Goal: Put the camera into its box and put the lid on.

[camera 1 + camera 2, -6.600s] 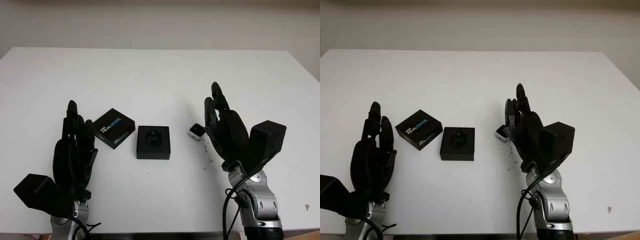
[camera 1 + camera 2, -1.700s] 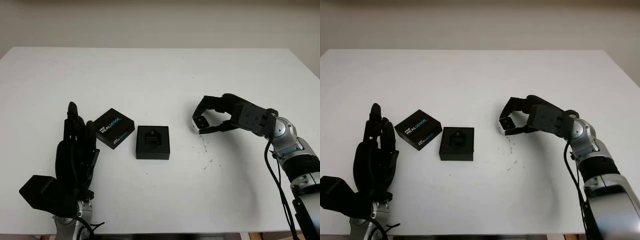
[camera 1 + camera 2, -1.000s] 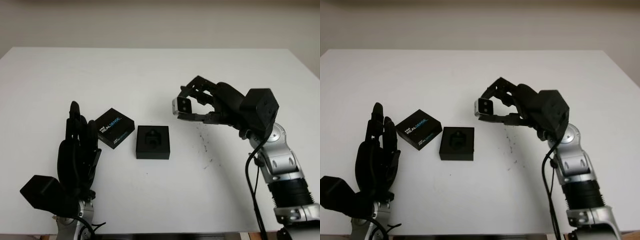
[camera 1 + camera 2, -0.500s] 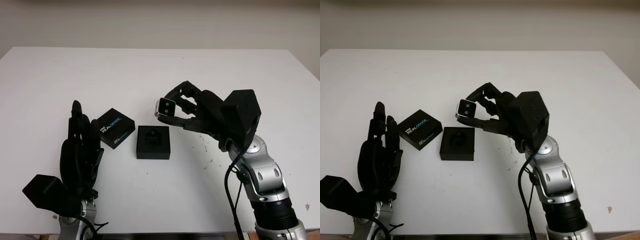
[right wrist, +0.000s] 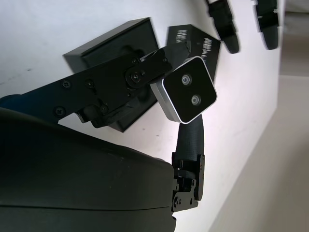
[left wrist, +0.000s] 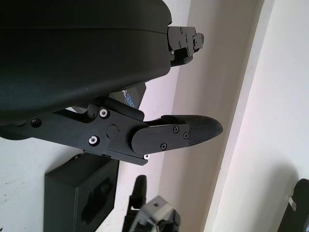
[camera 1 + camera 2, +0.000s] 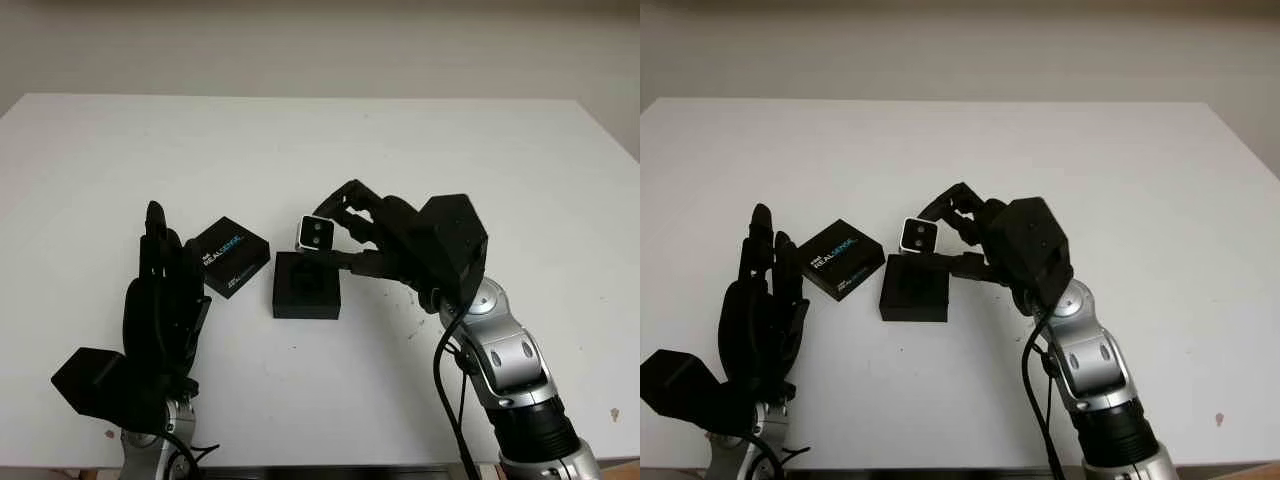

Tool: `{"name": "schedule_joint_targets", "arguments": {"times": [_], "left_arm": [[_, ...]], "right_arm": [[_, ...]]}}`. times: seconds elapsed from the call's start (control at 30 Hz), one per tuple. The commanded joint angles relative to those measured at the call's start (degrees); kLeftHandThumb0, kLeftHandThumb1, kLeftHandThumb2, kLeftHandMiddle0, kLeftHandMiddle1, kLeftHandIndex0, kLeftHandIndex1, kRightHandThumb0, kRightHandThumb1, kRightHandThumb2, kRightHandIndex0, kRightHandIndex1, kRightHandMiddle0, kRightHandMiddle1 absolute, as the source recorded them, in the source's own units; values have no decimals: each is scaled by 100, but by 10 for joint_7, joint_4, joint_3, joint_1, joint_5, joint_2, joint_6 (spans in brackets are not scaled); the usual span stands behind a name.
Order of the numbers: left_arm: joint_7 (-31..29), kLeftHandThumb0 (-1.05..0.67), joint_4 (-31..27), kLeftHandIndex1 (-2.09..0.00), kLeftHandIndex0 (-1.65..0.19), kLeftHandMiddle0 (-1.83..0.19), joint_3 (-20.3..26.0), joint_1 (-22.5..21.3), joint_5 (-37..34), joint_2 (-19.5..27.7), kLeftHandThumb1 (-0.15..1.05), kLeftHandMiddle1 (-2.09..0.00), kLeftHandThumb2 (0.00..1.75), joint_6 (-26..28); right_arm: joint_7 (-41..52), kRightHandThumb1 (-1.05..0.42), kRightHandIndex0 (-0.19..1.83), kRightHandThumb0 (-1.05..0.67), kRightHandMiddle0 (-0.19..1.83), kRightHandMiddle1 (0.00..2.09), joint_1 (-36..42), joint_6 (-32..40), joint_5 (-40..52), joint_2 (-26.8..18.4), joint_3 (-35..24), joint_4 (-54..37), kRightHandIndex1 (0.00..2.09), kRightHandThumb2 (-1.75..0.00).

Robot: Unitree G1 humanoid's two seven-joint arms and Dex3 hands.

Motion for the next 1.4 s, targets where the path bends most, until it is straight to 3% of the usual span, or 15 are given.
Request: {"name": "schedule_joint_targets", "arguments": {"times": [0.0,0.57,1.37], "left_arm": [[1,-57,-8,-5,8,5,-2,-5,4,-1,105,-5,47,-1],[-1,-56,3,-5,8,6,-3,-8,8,0,105,-6,48,-10],[-6,-56,8,-5,8,6,-1,-8,5,-2,105,-5,47,-14]], "right_arm": [[5,-98,21,-37,18,194,-9,-28,-11,-9,6,18,6,-5],[30,-95,20,-38,25,177,-17,-116,-41,-13,9,96,5,-5],[11,-97,20,-38,21,186,-6,-83,-35,29,9,90,6,-6]]}}
